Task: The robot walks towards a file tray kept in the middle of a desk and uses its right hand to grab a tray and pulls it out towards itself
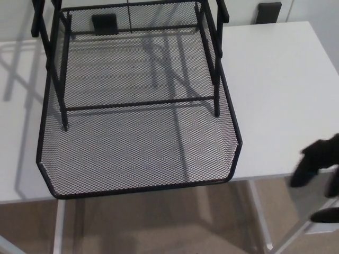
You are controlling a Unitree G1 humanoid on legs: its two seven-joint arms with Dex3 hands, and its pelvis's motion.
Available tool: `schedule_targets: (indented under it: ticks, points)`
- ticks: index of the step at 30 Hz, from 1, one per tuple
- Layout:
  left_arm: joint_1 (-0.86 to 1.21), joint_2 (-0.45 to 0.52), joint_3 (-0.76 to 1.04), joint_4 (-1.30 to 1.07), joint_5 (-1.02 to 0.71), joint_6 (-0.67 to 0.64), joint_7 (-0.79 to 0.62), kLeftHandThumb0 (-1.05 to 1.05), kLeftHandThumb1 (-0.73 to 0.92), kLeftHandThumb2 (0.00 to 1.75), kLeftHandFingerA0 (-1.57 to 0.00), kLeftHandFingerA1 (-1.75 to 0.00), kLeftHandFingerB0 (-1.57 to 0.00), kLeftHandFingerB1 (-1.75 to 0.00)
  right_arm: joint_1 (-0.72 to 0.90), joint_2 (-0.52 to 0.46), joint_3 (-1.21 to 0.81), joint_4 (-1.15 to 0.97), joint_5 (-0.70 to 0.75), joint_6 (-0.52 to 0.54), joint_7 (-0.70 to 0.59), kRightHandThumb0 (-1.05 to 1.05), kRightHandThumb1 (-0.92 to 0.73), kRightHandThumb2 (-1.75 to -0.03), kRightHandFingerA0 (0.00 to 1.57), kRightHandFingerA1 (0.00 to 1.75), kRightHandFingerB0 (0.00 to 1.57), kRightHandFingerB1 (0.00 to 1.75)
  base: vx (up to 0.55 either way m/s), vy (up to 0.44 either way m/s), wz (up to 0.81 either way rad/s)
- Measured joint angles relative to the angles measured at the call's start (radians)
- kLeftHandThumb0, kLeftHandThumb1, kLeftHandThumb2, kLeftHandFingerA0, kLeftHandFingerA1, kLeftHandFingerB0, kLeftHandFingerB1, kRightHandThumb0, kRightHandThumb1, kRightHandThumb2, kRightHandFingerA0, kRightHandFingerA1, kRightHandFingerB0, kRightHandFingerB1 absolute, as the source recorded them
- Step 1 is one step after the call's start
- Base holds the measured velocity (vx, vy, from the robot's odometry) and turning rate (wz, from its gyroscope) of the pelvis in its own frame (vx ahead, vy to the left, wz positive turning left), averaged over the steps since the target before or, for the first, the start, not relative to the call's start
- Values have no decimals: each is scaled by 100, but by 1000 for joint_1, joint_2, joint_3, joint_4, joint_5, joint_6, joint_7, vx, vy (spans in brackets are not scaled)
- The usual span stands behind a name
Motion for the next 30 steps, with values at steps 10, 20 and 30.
schedule_targets:
  ticks: [10,20,30]
  points:
    - [-6,0,0,2,0,0,0,-20,57,57,-45,-40,-29,-34,79,-37,-268,131,175,20,113,-38,-25,-48,139,90,98,68,0,0,0]
    - [-19,0,1,4,0,0,0,-17,41,84,-32,-55,-15,-47,196,-11,-490,441,334,9,224,-12,-43,-53,65,67,57,61,0,0,0]
    - [-36,0,10,24,-1,0,0,-21,59,57,-42,-39,-27,-33,255,112,-502,782,371,-57,160,-46,-46,-56,2,37,4,33,0,0,0]
